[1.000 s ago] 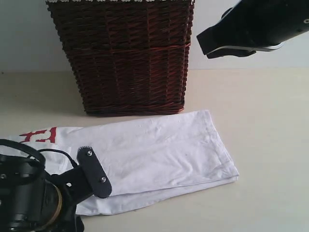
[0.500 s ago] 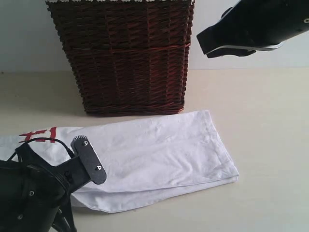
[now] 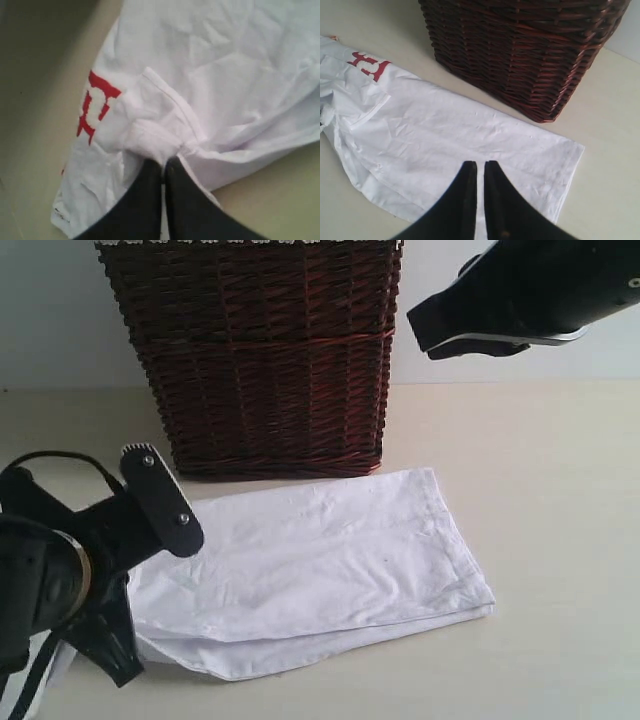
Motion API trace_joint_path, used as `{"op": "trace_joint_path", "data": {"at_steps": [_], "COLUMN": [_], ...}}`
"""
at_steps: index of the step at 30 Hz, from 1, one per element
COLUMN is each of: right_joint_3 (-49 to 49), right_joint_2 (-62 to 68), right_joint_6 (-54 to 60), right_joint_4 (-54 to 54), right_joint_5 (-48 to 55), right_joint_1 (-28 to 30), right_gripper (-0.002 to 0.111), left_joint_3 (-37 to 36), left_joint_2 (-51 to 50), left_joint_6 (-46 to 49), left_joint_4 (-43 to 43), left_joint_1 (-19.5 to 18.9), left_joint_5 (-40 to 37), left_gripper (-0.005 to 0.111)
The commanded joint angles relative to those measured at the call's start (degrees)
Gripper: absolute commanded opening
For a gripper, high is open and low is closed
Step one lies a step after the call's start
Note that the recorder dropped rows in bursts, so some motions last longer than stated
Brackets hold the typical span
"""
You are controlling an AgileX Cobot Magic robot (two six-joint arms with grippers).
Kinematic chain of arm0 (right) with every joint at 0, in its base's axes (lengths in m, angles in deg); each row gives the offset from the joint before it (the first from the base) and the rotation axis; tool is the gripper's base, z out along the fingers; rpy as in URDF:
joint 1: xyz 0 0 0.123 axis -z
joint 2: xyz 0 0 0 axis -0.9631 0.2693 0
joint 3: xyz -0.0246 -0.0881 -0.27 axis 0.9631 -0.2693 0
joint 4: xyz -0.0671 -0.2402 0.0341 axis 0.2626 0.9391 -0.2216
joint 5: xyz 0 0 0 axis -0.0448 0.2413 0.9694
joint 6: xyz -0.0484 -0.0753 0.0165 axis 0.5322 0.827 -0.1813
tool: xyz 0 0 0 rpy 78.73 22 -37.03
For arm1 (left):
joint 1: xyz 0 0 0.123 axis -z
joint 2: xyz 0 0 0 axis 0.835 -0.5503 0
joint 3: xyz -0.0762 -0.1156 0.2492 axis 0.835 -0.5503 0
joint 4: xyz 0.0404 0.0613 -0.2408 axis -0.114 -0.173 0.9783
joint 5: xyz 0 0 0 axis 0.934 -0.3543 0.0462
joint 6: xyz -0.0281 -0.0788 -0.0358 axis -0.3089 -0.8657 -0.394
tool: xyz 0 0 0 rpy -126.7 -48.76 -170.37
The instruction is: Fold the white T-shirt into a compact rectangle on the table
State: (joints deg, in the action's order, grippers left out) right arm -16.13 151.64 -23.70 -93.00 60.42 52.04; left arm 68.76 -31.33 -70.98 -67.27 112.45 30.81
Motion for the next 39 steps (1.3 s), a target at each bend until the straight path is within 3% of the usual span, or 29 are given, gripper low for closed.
{"op": "trace_joint_path", "data": {"at_steps": [1,9,15,17,21,24,31,39], "right_joint_3": [0.38,0.38,0.38,0.38,0.38,0.38,0.38,0.38], "right_joint_2": [-0.44,-0.22,0.85,1.27,1.53,1.53,1.53,1.53], "right_joint_6": [0.51,0.51,0.51,0.51,0.51,0.51,0.51,0.51], "right_joint_4": [-0.02,-0.01,-0.13,-0.25,-0.25,-0.25,-0.25,-0.25], "right_joint_5": [-0.76,-1.25,-1.15,-0.81,-0.33,-0.33,-0.33,-0.33], "right_joint_1": [0.3,0.3,0.3,0.3,0.3,0.3,0.3,0.3], "right_gripper": [0.008,0.008,0.008,0.008,0.008,0.008,0.008,0.008], "left_joint_3": [3.92,9.69,9.69,9.69,8.92,6.52,-3.16,-8.73], "left_joint_2": [4.95,8.09,7.11,7.11,7.11,7.11,7.11,4.23], "left_joint_6": [7.77,31.98,30.93,30.89,31.0,31.0,31.0,27.56], "left_joint_4": [6.27,25.42,30.36,33.49,38.94,42.72,46.64,41.52], "left_joint_1": [0.08,0.08,0.08,0.08,0.08,0.08,0.08,0.08], "left_joint_5": [-1.31,-13.12,-10.86,-9.49,-8.95,-8.15,-0.76,20.6], "left_gripper": [0.0,0.0,0.002,0.011,0.047,0.058,0.058,0.057]}}
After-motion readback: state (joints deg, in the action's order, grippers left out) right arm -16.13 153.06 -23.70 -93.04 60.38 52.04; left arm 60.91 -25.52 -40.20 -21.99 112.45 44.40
